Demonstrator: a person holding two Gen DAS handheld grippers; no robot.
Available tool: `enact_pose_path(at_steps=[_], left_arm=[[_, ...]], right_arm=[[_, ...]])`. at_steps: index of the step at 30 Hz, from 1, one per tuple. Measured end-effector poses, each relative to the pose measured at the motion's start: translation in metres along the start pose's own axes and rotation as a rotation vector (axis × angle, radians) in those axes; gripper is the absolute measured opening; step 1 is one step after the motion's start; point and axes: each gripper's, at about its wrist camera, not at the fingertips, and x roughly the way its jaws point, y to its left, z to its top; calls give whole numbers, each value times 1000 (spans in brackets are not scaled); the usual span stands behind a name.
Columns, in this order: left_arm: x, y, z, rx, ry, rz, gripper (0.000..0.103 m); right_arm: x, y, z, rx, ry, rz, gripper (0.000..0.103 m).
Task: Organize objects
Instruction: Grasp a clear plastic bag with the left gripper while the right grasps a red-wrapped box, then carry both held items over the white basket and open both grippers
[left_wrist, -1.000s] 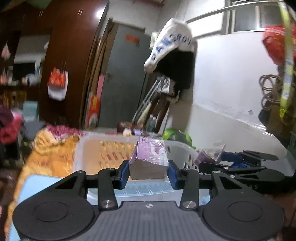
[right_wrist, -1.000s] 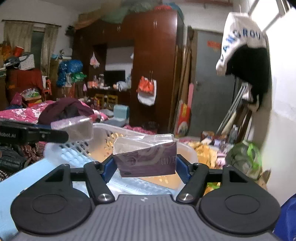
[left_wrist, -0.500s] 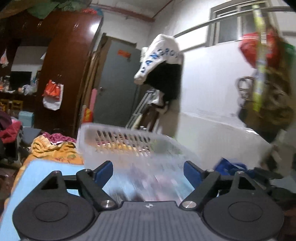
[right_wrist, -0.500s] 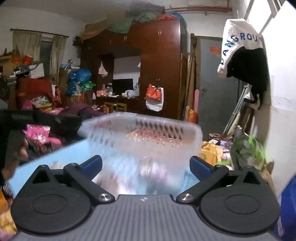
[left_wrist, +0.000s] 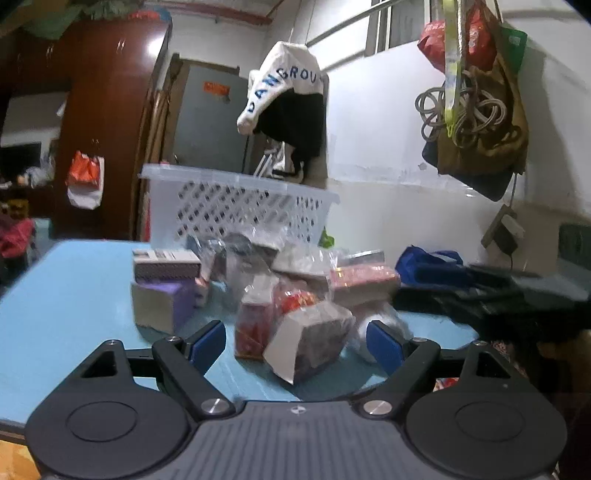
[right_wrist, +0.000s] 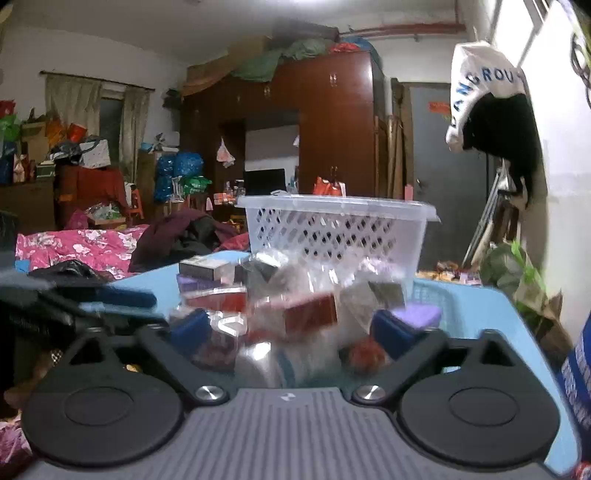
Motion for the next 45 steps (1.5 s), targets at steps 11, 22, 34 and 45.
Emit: enact_pose_path(at_steps=[11,22,34,45], left_arm=[[24,-3,-15,23,46,-7,86],[27,-8,-19,53,46,5,83],[17,-5,-23,72,19,45,43],[-14,11,-13,17,-82,11,43]], right_arm=[[22,6,-13,-13,47,-6,69],[29,15,-16,-60,44,15,86],[26,15,-13,-46,26,-9,66],[16,1,-1,47,-8,27,66]])
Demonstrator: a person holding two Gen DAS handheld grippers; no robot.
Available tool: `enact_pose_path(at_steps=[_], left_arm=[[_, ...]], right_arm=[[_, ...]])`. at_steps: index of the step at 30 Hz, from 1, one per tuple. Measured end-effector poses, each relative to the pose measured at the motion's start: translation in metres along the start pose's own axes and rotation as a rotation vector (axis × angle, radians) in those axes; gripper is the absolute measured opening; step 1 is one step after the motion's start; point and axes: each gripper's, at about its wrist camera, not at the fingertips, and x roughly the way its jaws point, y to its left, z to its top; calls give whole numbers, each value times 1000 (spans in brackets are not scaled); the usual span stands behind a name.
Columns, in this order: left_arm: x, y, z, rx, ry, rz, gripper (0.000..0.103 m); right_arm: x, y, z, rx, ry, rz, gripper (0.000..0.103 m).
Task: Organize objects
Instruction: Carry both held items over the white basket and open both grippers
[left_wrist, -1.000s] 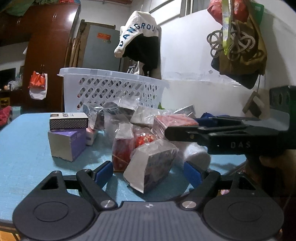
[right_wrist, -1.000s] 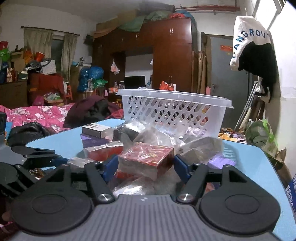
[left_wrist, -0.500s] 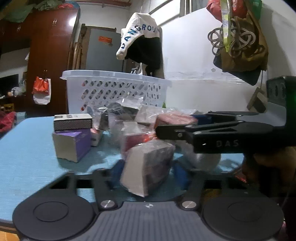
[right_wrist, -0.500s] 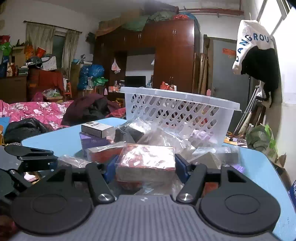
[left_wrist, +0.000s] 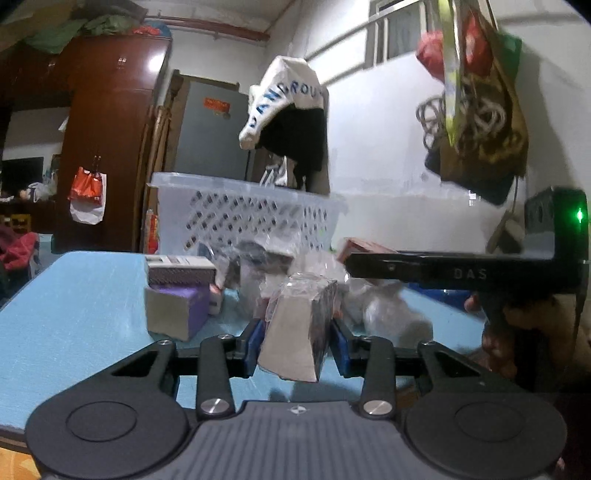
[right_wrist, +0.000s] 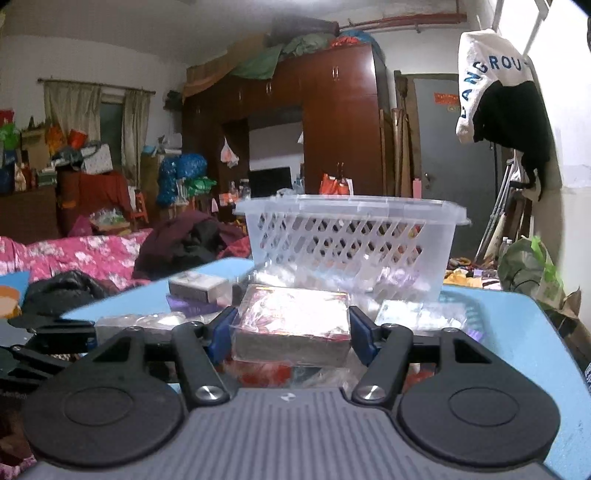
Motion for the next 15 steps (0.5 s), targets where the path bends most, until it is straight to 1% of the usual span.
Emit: enact_pose_path(at_steps=[5,6,7,9,12,13,14,15], left_arm=[[-4,11,16,-48,-35,26,43],[-2,14,23,-67,-37,24,43],[0,16,31,-64,-46,22,43],[6,17,52,-41,-72,33,43],[31,28,101,-33,-102,49,43],[44,34,120,-37,-102,69,43],[59,43,139,-67,-93,88,43],[73,49,154,-87,-71,91,43]], right_arm=[[-6,-3,14,-5,-29,-18,66],[-4,-4,16,-10,-28,-20,66],[-2,-6,18,-13,-26,-20,66],[4,-9,27,-27,-23,-12,66],[18,-15,58,-69,-54,-38,66],[26,-16,70,-91,-65,-62,66],[37,-20,83,-108,-71,-88,66],[51,-25,97,-115,-68,-98,66]])
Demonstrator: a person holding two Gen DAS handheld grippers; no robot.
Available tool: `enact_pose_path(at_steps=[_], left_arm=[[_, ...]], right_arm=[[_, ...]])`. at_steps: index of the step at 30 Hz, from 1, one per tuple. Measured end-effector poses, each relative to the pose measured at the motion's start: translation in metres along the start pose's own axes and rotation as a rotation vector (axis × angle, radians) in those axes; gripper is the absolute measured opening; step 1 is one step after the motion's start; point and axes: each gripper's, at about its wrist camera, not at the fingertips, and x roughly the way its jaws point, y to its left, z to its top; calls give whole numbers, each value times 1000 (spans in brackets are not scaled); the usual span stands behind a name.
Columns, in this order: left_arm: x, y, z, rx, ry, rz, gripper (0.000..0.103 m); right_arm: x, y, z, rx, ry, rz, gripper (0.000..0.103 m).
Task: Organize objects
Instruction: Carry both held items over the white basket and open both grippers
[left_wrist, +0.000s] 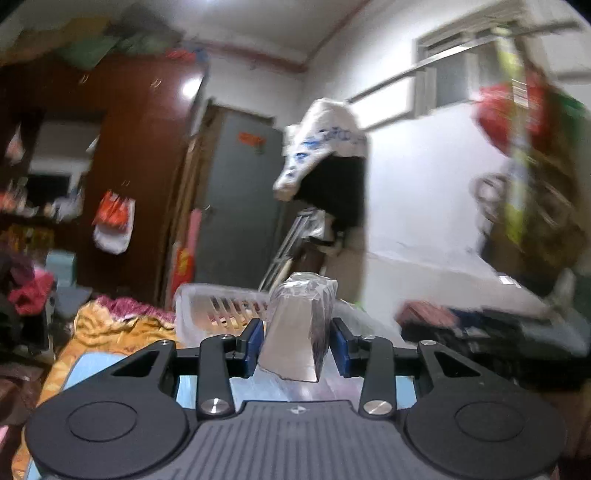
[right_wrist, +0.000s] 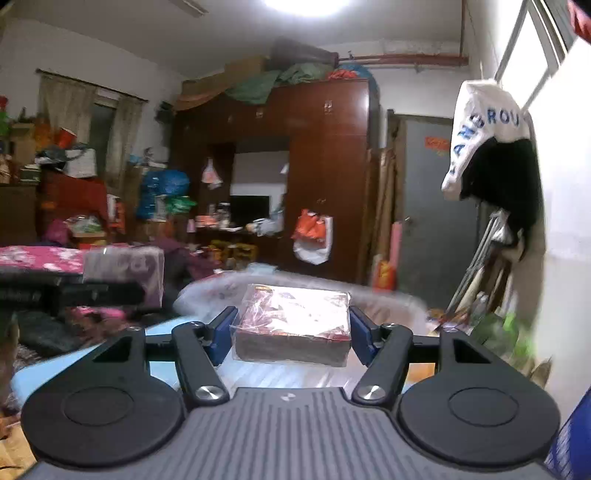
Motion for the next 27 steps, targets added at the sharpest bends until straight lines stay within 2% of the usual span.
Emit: enact_pose_path(at_steps=[1,3,6,7,8,9,10,11,12,14,16,18,20,23,25,27], left_arm=[[18,2,13,-2,19,8,43],[47,4,29,-5,43,71,43],[82,7,32,-45,97,118,46],[91,8,30,-56,111,129,50],[100,7,27,-58,126,132,67],[106,7,24,-52,138,149,77],[110,4,21,-42,146,178,78],[112,3,20,-31,162,197,78],[112,1,19,-24,182,198,78],[97,-4,19,0,167,168,78],[62,-11,13,22,90,152,78],[21,-19,-1,52,36,116,86],[-17,-25,-27,72,2,82,89],[-54,-32,-76,83,-24,90,89],[-65,-33,-98,65,-27,89,89],[-69,-31,-117,58,0,92,89]], right_arm=[[12,-4,6,-6,6,-5,66],[41,-13,18,-11,40,-34,66],[72,-22,18,-13,101,-57,66],[76,-23,16,-9,113,-50,67],[81,-25,14,-1,116,-48,68],[82,-26,13,5,123,-52,79],[82,-27,11,7,137,-53,92],[79,-28,9,9,132,-57,101],[74,-27,7,14,120,-61,103],[57,-24,3,14,124,-50,103],[38,-23,1,17,139,-51,103],[8,-21,-9,37,145,-45,103],[-29,-18,-26,46,126,-9,103],[-72,-10,-56,70,98,-7,103],[-95,0,-79,97,73,-11,103],[-105,12,-101,124,91,16,103]])
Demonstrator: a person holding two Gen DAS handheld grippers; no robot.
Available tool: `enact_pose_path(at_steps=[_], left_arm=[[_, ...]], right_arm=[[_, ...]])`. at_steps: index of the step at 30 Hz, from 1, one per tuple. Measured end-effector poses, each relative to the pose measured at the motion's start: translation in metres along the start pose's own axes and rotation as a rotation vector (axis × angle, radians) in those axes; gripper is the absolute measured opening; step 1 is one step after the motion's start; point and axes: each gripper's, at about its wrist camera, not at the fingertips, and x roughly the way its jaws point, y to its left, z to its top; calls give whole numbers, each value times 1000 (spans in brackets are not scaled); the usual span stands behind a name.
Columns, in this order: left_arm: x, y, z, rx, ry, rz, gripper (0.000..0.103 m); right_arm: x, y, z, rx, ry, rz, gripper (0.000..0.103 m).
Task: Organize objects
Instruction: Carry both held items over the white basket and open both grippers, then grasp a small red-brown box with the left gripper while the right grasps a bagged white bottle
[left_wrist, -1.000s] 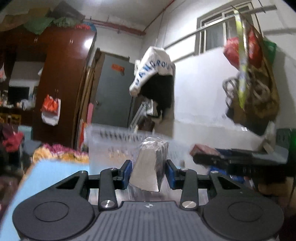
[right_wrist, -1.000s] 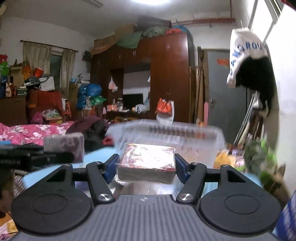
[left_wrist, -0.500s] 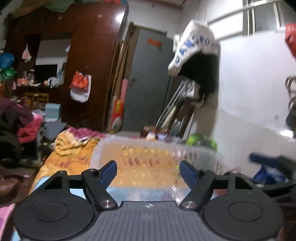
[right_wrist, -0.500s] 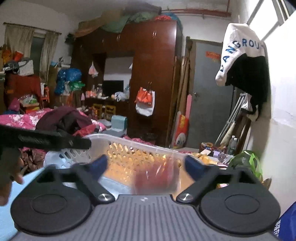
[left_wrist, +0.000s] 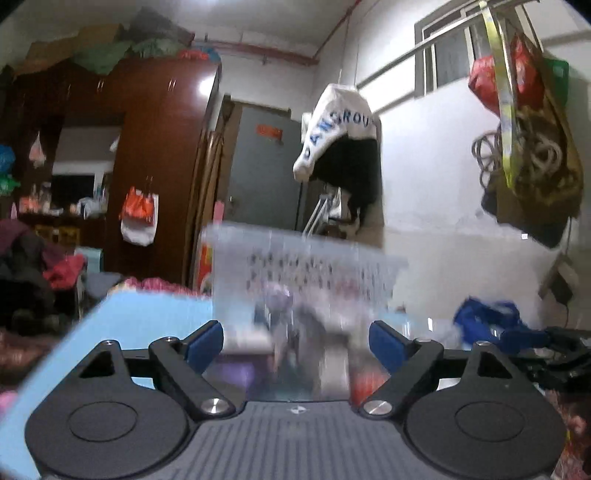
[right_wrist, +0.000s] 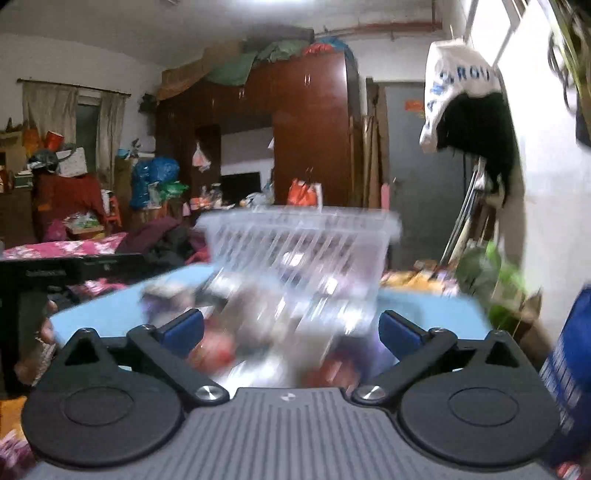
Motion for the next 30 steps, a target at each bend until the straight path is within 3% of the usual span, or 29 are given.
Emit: enact_pose_path(at_steps=[3,5,7,15,16,17,18,25,30], left_arm=[[1,-2,-13,43,44,3,89],[6,-1,-14,49,50,-19,88],[6,-3,-13,64,52,-36,88],[17,-16,-31,119,88,-25,88],[20,-16,-31,125,92,-19,88],[22,-16,-32,126,97,-15,88],[23,-17,-33,124,101,-16,88],[25,-16,-35,121,89,8,88],[27,-16,-35,118,87,21,68]], right_arm=[[2,13,-22,1,16,39,102],[9,11,-25,13,4,36,92],[19,8,-27,21,13,51,89],[35,19,-40,-4,43,57,87],[34,20,-43,-8,44,55,81],[33,21,-43,-11,42,56,67],[33,21,-44,-15,40,58,63],[22,17,-45,-2,24,64,63],[15,15,-44,3,15,69,63]])
